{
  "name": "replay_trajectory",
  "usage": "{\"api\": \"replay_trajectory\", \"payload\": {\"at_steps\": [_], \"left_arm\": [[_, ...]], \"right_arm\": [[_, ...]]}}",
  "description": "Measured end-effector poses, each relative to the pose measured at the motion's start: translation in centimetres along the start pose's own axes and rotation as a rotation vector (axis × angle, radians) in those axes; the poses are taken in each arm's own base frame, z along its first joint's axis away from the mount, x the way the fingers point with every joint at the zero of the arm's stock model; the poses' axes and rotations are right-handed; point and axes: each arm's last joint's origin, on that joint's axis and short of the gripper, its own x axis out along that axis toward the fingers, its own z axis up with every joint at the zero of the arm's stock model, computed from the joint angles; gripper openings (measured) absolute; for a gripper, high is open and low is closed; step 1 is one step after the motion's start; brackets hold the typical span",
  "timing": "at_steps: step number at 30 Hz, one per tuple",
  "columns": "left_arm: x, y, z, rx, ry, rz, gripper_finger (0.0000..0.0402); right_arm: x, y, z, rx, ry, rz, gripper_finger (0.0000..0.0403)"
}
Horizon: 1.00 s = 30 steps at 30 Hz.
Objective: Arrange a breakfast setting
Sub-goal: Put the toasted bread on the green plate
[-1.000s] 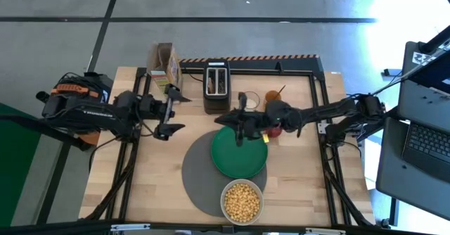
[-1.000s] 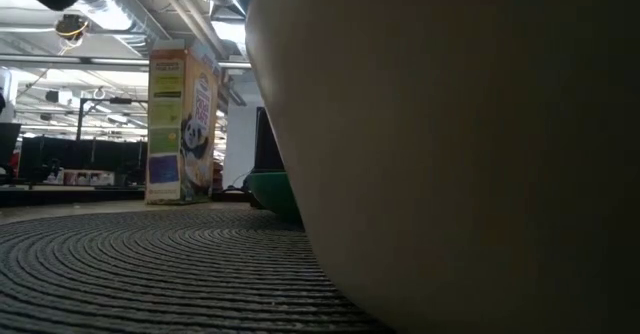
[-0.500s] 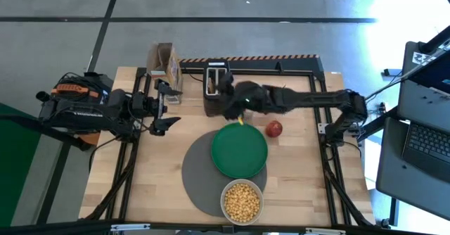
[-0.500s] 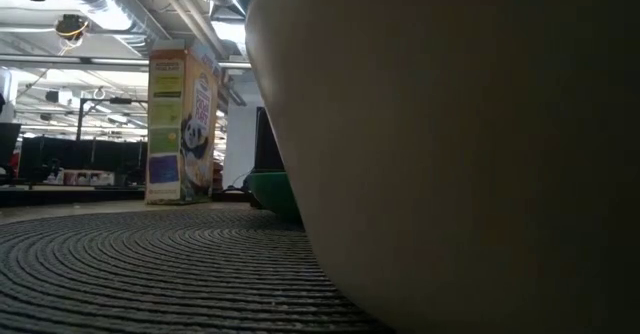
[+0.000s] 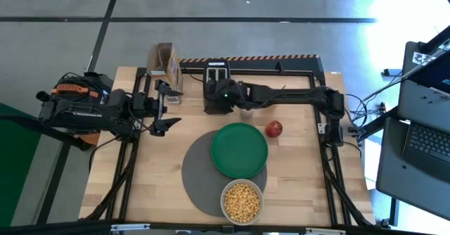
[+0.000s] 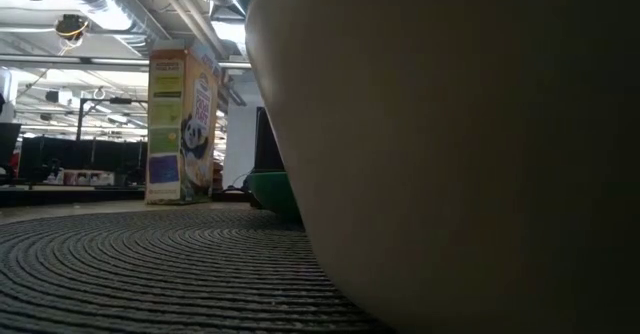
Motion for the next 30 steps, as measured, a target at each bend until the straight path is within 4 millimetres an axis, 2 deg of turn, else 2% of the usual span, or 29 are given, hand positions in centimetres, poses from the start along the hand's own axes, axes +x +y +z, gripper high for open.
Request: {"api": "replay_trajectory", "payload": {"at_steps": [7,15,23,30], "left_arm": [[-0.4,0.0,0.3,-0.001,0.007,-0.002,0.0376],[-0.8,0.0,0.7,-0.001,0.006,-0.002,0.0376],[-0.8,0.1,0.5,-0.002,0.026,0.021,0.0376],[-1.1,0.1,0.6,-0.003,0.040,0.018,0.0376]], "right_arm": [[1.4,0.5,0.3,-0.255,-0.075,-0.057,0.0187],[1.5,-0.7,-0.2,-0.198,-0.035,-0.166,0.0182],[4.4,-2.3,0.2,-0.170,0.088,-0.036,0.0182],[4.2,-2.3,-0.2,-0.192,0.023,0.137,0.0182]]}}
